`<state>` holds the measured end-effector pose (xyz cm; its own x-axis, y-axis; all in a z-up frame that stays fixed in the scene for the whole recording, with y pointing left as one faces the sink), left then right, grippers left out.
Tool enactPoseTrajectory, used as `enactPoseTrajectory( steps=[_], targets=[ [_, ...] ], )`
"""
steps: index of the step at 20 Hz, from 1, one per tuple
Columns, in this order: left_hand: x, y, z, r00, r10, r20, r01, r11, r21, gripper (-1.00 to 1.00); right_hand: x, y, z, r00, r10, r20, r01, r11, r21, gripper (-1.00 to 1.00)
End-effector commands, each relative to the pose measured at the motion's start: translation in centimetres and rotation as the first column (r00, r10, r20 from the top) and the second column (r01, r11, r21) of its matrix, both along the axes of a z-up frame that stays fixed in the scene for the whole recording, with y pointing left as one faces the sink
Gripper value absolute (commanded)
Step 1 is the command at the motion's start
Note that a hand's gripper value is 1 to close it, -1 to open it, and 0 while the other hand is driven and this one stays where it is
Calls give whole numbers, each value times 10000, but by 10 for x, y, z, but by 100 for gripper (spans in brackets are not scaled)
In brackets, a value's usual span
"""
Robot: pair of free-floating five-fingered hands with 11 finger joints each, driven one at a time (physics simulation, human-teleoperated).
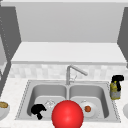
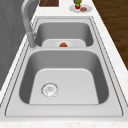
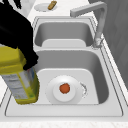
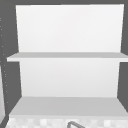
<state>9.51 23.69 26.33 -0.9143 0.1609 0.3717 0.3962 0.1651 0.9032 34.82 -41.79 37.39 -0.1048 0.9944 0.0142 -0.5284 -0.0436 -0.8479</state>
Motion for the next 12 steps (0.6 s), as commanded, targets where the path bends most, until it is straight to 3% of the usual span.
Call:
enactPoseTrajectory(
  steps=[1, 12],
  targets=[
    [0, 0, 0, 10000, 0, 0, 0, 10000, 0, 0, -17, 24, 9, 9996, -1, 275, -1, 10000, 67, 100],
    [0, 0, 0, 10000, 0, 0, 0, 10000, 0, 0, -71, 88, 39, 9997, 1, 247, -6, 9999, 166, 100]
  ],
)
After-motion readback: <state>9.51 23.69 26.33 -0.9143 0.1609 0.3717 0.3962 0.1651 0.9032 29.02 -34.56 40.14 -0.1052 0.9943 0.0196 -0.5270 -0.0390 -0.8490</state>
